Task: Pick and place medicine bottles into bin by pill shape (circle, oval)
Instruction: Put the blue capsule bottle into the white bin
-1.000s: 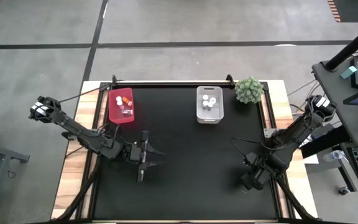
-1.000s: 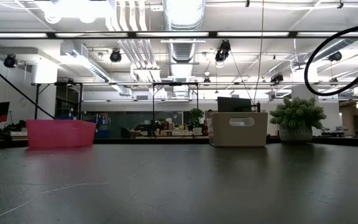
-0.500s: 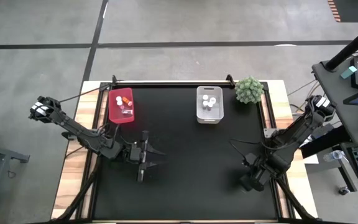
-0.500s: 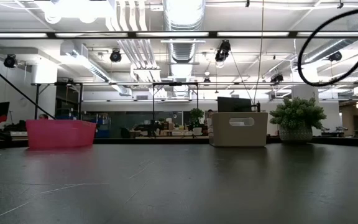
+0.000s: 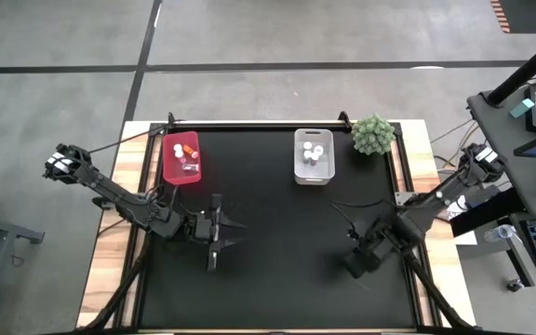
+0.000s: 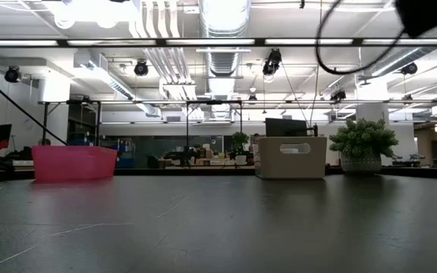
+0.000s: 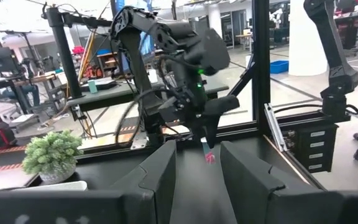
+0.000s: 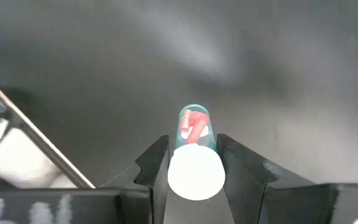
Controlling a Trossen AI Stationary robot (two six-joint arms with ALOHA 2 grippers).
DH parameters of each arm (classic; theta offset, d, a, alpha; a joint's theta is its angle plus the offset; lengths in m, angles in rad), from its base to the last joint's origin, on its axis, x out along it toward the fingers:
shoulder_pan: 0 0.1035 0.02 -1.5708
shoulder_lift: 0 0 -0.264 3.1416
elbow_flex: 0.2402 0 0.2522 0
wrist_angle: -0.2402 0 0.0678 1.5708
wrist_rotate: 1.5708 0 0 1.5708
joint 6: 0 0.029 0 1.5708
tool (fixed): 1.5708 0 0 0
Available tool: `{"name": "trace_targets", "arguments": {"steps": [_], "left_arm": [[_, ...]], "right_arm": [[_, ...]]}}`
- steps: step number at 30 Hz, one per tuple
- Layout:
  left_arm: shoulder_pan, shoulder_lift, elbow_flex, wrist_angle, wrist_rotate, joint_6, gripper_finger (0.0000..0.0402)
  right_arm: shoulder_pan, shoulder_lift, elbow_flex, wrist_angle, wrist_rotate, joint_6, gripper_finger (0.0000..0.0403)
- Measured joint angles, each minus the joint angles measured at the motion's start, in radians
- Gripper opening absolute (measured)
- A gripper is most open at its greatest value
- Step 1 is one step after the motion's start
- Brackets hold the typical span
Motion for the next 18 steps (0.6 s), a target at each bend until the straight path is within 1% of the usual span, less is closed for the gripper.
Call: {"name": "trace_targets", "arguments": {"steps": [13, 18], "left_arm": [[0.000, 0.000, -0.001, 0.002, -0.001, 0.009, 0.0111], [0.000, 0.000, -0.001, 0.002, -0.001, 0.027, 0.0111]], "right_arm": [[-0.355, 0.000, 0.180, -0.009, -0.012, -0.504, 0.0114], [-0.508, 0.023, 0.291, -0.114, -0.016, -0.672, 0.0114]]}}
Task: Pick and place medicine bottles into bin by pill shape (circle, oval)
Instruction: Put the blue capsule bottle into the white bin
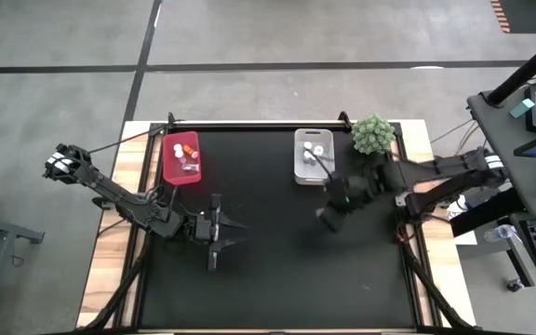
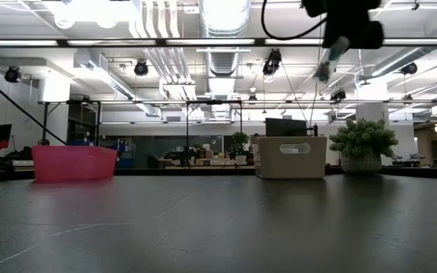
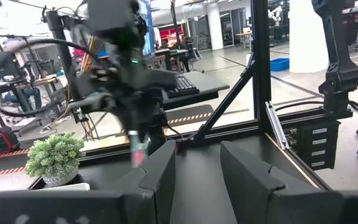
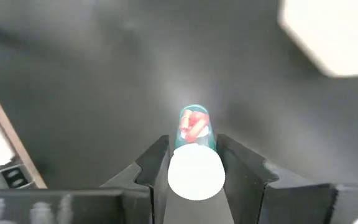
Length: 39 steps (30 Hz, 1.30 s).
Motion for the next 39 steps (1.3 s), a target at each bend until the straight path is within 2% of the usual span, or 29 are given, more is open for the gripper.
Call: {"name": "trace_targets", "arguments": {"steps": [10, 20, 30, 39], "left_arm": [[0.000, 0.000, -0.002, -0.004, 0.000, 0.006, 0.0111], [0.000, 0.000, -0.004, -0.005, 0.000, 0.006, 0.0111], [0.000, 0.000, -0.004, -0.008, 0.000, 0.006, 0.0111], [0.000, 0.000, -0.004, -0.008, 0.000, 0.006, 0.0111]], "right_arm": [[-0.278, 0.175, 0.228, -0.229, 0.000, -0.340, 0.0114], [-0.484, 0.368, 0.367, -0.324, 0.000, -0.621, 0.0114], [-0.612, 0.468, 0.371, -0.327, 0.000, -0.782, 0.0114], [-0.636, 0.560, 0.363, -0.292, 0.000, -0.839, 0.0114]]}}
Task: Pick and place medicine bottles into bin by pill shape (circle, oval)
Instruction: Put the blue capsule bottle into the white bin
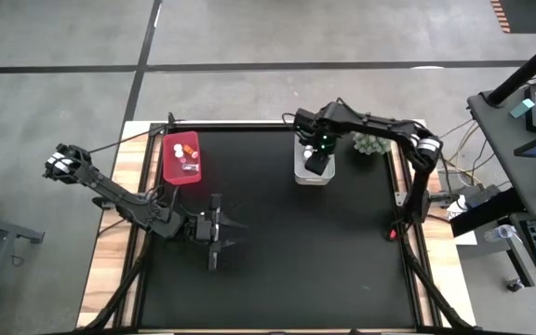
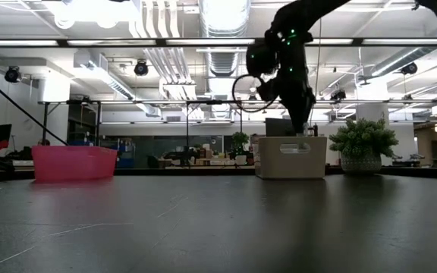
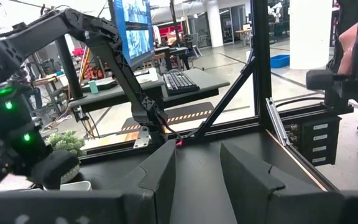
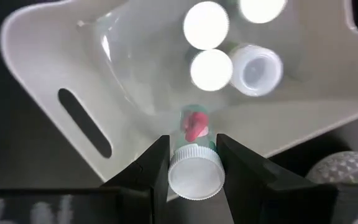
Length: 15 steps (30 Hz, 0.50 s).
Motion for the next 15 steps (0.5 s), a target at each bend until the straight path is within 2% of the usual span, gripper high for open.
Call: {"name": "trace_targets", "arguments": {"steps": [15], "left_arm": [[0.000, 0.000, 0.000, -0.003, -0.002, 0.001, 0.0111]], "right_arm": [[-0.001, 0.087, -0.041, 0.092, 0.000, -0.021, 0.0114]]}}
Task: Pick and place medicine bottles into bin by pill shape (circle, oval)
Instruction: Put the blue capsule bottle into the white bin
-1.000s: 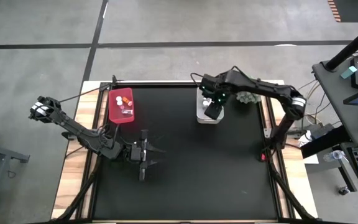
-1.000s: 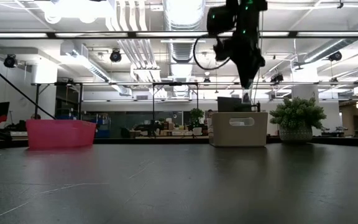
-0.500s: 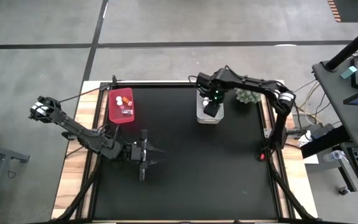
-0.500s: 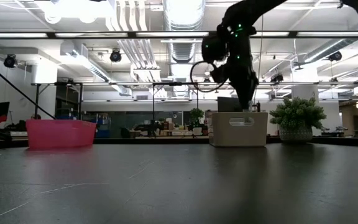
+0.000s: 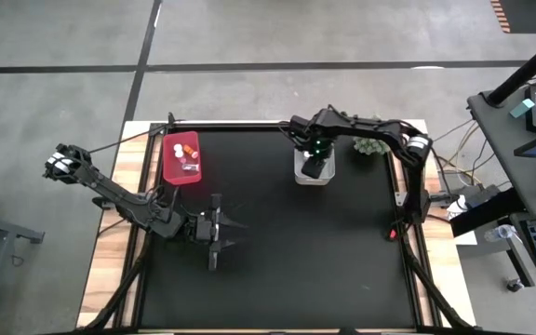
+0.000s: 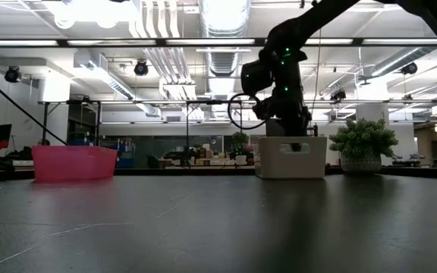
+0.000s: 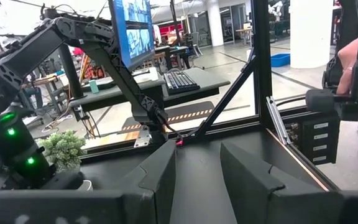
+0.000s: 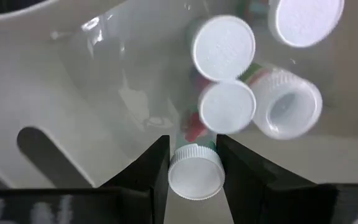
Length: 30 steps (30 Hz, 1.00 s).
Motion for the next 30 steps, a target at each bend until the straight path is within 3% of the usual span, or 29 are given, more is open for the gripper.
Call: {"name": "trace_targets", "arguments": {"steps": [14, 30], "left_arm": [[0.000, 0.000, 0.000, -0.001, -0.004, 0.001, 0.0111], [0.000, 0.000, 0.001, 0.000, -0.005, 0.002, 0.0111]], "right_arm": [[0.000, 0.005, -0.003, 0.016, 0.000, -0.010, 0.0118], [0.001, -0.023, -0.003, 0.004, 0.008, 0.018, 0.0197]]}}
